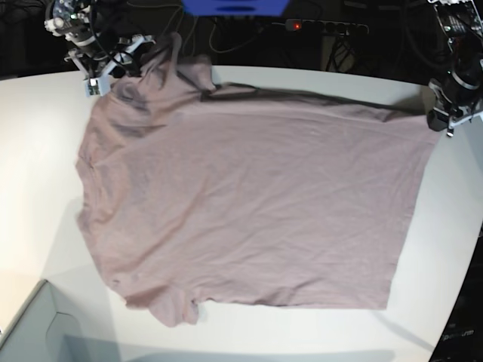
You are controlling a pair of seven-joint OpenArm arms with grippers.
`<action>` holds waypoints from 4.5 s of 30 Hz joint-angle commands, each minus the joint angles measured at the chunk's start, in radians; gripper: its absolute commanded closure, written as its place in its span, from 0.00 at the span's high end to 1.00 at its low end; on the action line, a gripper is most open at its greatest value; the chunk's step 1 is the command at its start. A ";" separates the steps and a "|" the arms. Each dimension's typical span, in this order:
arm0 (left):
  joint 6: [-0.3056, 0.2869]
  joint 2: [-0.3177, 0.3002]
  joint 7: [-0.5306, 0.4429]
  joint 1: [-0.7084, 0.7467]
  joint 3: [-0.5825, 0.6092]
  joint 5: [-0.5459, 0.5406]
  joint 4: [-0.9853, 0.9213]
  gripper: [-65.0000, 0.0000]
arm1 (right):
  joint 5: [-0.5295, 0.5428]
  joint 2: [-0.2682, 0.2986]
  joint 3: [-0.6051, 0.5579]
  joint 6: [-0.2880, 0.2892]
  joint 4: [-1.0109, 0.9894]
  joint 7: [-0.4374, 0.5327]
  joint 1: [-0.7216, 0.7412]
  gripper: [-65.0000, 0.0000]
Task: Layout the t-shirt on the table in an organized manner, then fold the t-shirt properly
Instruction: 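Hold the shirt edge with both grippers and pull it taut, then slide the right gripper along the shirt edge toward the sleeve, then grasp the shirt edge with both grippers and drag it toward the robot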
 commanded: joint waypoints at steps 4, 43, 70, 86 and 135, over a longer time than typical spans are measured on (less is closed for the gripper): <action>-0.003 -0.018 -0.008 0.008 -0.009 -0.020 0.018 0.00 | 0.004 0.009 0.005 -0.001 0.017 0.002 0.005 0.00; -0.003 -0.021 0.107 -0.011 -0.014 -0.020 0.020 0.00 | 0.004 -0.008 0.085 -0.001 0.246 0.004 0.057 0.00; -0.001 -0.018 0.108 -0.353 -0.006 -0.008 -0.077 0.00 | 0.002 0.135 0.077 -0.001 -0.072 0.002 0.473 0.00; -0.001 -0.018 0.107 -0.429 -0.004 -0.008 -0.199 0.00 | 0.002 0.179 -0.090 -0.001 -0.144 0.011 0.551 0.00; -0.003 0.018 0.108 -0.367 -0.006 0.192 -0.284 0.02 | 0.002 0.232 0.123 -0.001 -0.144 0.010 0.395 0.46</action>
